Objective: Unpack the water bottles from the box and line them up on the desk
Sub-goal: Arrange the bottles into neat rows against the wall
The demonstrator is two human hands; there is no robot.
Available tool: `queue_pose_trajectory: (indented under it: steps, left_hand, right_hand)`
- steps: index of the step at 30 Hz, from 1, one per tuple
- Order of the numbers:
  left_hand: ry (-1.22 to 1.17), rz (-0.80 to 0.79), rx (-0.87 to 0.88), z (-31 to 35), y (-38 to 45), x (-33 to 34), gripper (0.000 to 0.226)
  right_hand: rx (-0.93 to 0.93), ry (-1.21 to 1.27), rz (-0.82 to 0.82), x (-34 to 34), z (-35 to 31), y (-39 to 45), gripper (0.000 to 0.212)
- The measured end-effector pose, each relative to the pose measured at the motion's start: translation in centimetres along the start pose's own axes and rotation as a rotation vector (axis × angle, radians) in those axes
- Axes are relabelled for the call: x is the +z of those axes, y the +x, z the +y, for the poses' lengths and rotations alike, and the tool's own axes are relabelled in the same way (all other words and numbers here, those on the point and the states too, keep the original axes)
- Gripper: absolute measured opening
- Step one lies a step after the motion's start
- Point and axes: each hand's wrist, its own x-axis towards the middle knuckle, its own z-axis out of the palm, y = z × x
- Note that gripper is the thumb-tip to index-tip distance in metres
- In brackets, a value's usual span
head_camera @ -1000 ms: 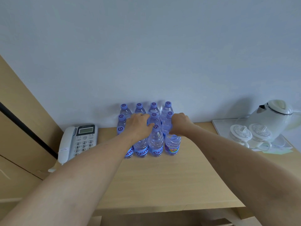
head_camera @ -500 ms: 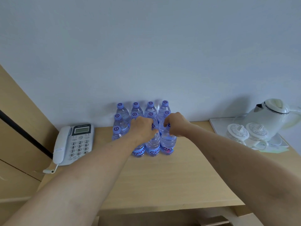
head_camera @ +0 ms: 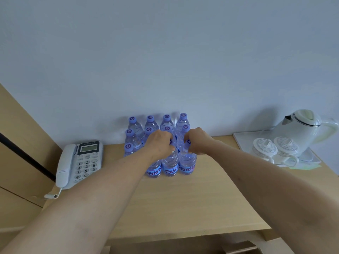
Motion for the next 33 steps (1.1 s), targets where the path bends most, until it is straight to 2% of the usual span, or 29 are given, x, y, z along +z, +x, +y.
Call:
queue_pose_trajectory:
  steps: [2,5,8,10,16,19,26,29,33]
  left_hand:
    - [0.015,-0.012,0.008,-0.2,0.0,-0.1,0.019]
    - [0.009,-0.019,0.015,-0.4,0.0,0.0,0.013]
    - [0.010,-0.020,0.014,-0.4,-0.2,0.1,0.016]
    - [0.005,-0.017,0.005,-0.5,-0.4,0.2,0.018]
    - [0.022,-0.018,0.004,-0.3,-0.6,-0.1,0.020]
    - [0.008,-0.022,-0.002,-0.4,-0.7,-0.1,0.022]
    - [0.008,-0.010,0.018,-0.9,-0.8,-0.2,0.030]
    - [-0.074,0.026,0.026,-1.5,-0.8,-0.4,0.038]
    - [-0.141,0.112,0.044,-3.0,-0.6,-1.9,0.028]
  right_hand:
    - [-0.032,0.012,-0.018,0.0,0.0,0.1,0.031]
    - [-0.001,0.010,-0.034,-0.1,-0.1,0.3,0.026]
    - [0.065,0.025,0.013,0.2,-0.3,0.3,0.041]
    - [0.048,0.012,0.014,0.4,-0.5,0.2,0.040]
    - [0.045,0.005,0.017,0.5,-0.5,0.2,0.015]
    - [0.041,-0.015,0.014,0.7,-0.3,0.3,0.027]
    - [0.053,0.025,0.016,1.0,-0.2,0.5,0.039]
    - [0.073,0.063,0.014,1.2,-0.2,0.3,0.043]
    - [0.116,0.064,0.082,0.4,-1.3,0.3,0.040]
